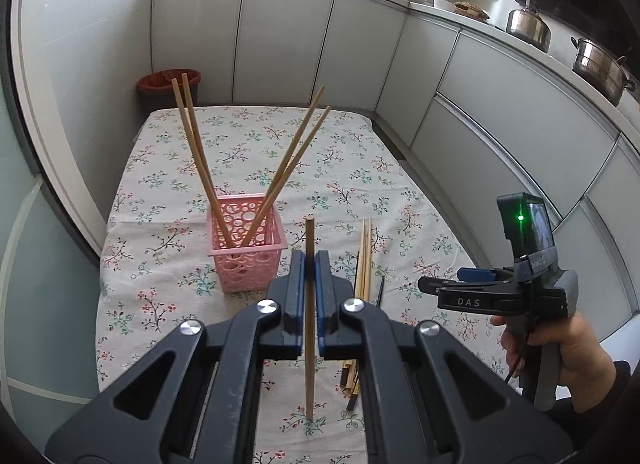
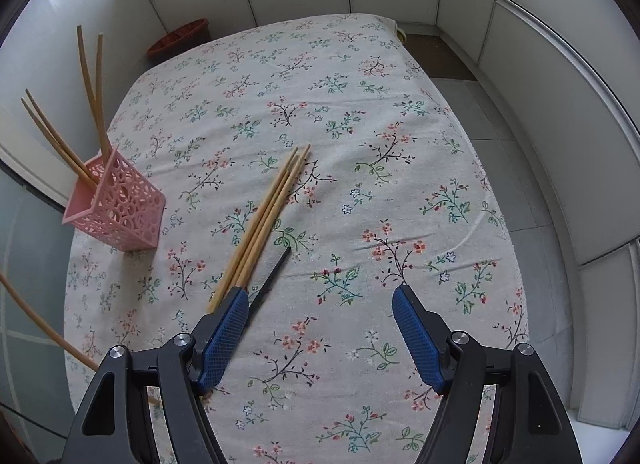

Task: Organize utensils
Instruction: 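Lift the chopstick upright with the left tool, then grasp a wooden chopstick with the right tool while the left tool holds its own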

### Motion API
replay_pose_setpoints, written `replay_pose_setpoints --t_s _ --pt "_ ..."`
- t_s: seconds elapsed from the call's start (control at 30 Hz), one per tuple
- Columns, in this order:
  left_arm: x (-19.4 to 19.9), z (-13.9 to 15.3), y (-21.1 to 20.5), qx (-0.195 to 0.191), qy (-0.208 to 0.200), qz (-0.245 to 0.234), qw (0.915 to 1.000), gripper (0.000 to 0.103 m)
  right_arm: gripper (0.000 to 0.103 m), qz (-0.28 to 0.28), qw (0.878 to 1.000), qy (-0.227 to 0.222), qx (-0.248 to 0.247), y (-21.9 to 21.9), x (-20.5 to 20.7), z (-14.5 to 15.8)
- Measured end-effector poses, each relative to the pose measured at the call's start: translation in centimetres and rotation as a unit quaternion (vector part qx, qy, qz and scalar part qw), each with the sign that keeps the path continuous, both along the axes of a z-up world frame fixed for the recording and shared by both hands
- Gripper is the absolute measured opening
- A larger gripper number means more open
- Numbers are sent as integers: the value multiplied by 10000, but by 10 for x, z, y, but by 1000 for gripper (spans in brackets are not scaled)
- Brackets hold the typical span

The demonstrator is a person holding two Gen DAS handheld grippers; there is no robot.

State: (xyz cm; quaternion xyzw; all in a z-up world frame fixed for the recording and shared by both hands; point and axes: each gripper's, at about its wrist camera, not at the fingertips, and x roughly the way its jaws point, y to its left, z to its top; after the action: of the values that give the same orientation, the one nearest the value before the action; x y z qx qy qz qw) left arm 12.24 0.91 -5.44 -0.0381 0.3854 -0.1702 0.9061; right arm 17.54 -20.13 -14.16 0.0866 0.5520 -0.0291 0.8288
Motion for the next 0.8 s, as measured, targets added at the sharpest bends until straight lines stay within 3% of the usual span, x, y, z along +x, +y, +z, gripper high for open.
replay_pose_setpoints --t_s 0.3,0.43,0.6,0.8 --pt "4 3 21 -159 -53 129 9998 5 73 -197 9992 135 318 10 34 -13" --pt "3 4 28 -211 -50 193 9996 5 49 -271 9983 134 494 11 52 -17" --pt "4 4 34 -228 -63 237 9994 5 29 -453 9963 65 721 1 70 -30" --pt "8 2 35 -200 -38 211 9996 5 23 -507 9949 138 862 -4 88 -50"
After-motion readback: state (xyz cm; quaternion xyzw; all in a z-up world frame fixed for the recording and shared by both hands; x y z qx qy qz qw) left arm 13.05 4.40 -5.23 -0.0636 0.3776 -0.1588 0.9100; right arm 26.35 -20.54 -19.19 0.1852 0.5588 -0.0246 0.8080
